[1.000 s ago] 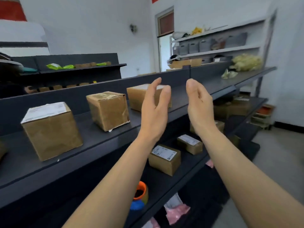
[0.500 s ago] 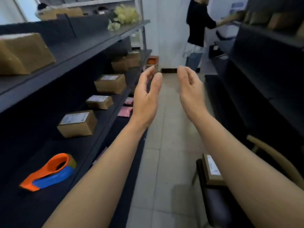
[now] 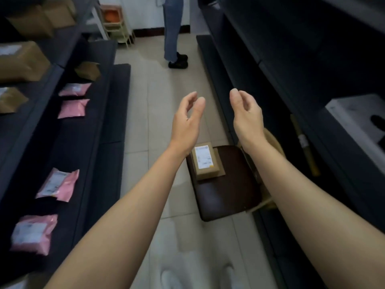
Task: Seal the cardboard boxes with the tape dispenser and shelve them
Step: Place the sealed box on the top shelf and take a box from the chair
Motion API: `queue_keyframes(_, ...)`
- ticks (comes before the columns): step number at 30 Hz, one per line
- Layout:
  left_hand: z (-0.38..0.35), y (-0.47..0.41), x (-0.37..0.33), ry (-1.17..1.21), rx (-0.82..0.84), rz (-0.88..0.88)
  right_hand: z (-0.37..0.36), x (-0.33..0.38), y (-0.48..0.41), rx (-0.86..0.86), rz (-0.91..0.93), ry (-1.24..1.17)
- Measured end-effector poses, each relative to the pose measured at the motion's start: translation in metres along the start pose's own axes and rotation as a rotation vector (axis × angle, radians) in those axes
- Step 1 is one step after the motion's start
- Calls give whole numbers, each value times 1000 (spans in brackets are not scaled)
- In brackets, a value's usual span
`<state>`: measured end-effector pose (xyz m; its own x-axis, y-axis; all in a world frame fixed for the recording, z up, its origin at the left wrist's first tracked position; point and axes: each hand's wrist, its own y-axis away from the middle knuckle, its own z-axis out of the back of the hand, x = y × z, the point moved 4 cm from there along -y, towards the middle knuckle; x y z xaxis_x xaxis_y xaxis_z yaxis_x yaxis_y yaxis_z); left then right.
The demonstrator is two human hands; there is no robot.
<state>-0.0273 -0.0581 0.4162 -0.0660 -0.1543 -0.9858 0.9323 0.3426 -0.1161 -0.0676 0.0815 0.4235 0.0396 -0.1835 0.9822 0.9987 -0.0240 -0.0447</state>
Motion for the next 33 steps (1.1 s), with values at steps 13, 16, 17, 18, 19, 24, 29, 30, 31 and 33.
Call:
queue_keyframes(13,-59,-36,185,-123,-11,328,-14,-173,-58,147,-229,168)
queue_keyframes(16,-62,-48,244,-170,18,407,-32,-227,-73,157,-298,197)
queue_keyframes(17,-63,-50,259,-186,22,423,-37,-242,-76,165,-319,195)
queue_keyframes(18,-63,-52,275,-202,27,444,-41,-257,-78,175,-345,196)
queue_keyframes(19,-65,-55,294,-220,32,460,-47,-276,-81,180,-371,199)
queue_keyframes(24,-73,-63,375,-290,57,539,-67,-355,-92,217,-468,242)
queue_keyframes(29,-80,-59,431,-227,72,654,-80,-405,-92,297,-543,238)
queue_keyframes(30,-82,-58,437,-206,88,677,-83,-410,-90,319,-567,235)
queue_keyframes(31,-84,-56,444,-181,97,693,-85,-414,-89,340,-587,230)
queue_keyframes(33,-87,-54,451,-113,99,696,-89,-417,-85,376,-604,208)
